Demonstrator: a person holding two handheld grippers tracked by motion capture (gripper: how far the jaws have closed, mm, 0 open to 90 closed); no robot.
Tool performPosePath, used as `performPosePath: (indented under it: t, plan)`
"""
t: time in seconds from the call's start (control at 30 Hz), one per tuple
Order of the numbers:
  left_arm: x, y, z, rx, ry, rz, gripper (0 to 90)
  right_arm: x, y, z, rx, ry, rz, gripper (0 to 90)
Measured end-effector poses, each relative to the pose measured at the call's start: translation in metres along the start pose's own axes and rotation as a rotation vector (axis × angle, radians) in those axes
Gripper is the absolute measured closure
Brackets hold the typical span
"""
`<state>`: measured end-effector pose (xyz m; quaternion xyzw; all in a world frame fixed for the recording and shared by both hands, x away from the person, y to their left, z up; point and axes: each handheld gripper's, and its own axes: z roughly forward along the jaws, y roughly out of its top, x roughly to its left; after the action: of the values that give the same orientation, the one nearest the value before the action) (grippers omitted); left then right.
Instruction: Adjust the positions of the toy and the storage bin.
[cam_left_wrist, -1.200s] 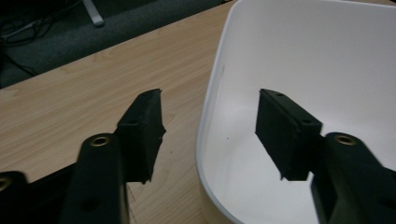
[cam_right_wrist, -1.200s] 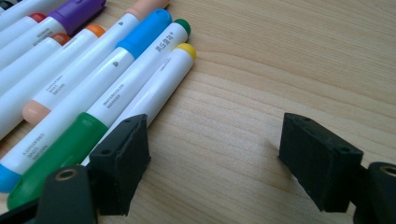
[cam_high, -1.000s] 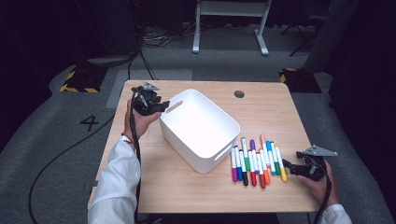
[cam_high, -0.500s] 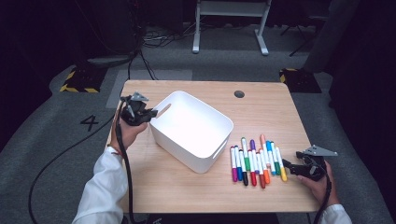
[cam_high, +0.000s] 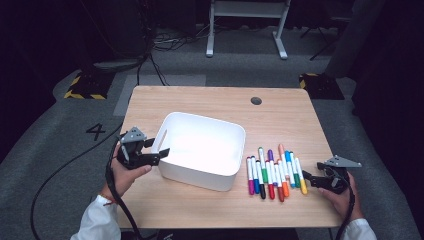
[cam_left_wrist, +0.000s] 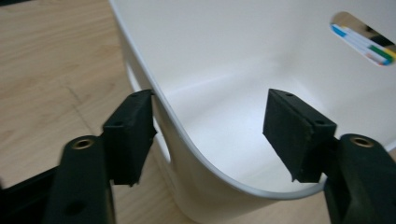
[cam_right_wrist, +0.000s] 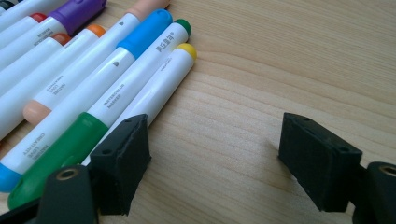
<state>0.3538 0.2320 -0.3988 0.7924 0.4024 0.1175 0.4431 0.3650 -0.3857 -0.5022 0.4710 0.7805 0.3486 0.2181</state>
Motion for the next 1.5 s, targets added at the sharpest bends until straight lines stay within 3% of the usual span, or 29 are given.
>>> performPosePath:
  t: [0.17,0.33,0.57,0.67,0.8,1.07,1.2,1.23,1.3,1.33,1.5]
  plan:
    - [-0.019,-0.01,0.001,-0.023,-0.021,-0.015,18.6,0.0,0.0,0.0,-0.001,0.0,-0.002,24.6]
    - [-0.03,-0.01,0.006,-0.034,-0.027,-0.017,16.8,0.0,0.0,0.0,0.0,0.0,-0.002,24.5]
    - [-0.041,-0.007,0.021,-0.058,-0.069,-0.026,15.9,-0.001,0.001,0.0,-0.004,-0.005,0.013,26.3]
    - [-0.042,-0.007,0.023,-0.064,-0.07,-0.028,15.6,-0.001,0.0,-0.001,-0.015,-0.01,0.008,26.9]
    - [-0.044,-0.008,0.024,-0.078,-0.069,-0.034,15.7,-0.002,0.0,-0.006,-0.04,0.006,0.043,29.1]
    - [-0.05,-0.009,0.027,-0.101,-0.037,-0.044,14.3,0.005,-0.002,-0.02,-0.067,0.042,0.027,33.9]
    - [-0.052,-0.011,0.028,-0.114,-0.032,-0.053,14.3,0.009,-0.003,-0.024,-0.062,0.066,0.015,35.5]
    - [-0.053,-0.012,0.028,-0.12,-0.032,-0.056,14.3,0.012,-0.004,-0.026,-0.046,0.077,-0.007,36.0]
    - [-0.054,-0.011,0.029,-0.118,-0.027,-0.059,14.1,0.015,-0.005,-0.027,-0.037,0.089,0.003,37.2]
    - [-0.054,-0.011,0.029,-0.118,-0.027,-0.059,13.8,0.015,-0.006,-0.027,-0.026,0.082,-0.018,37.9]
    - [-0.057,-0.011,0.032,-0.119,-0.023,-0.063,12.9,0.015,-0.012,-0.024,0.017,0.061,-0.03,43.0]
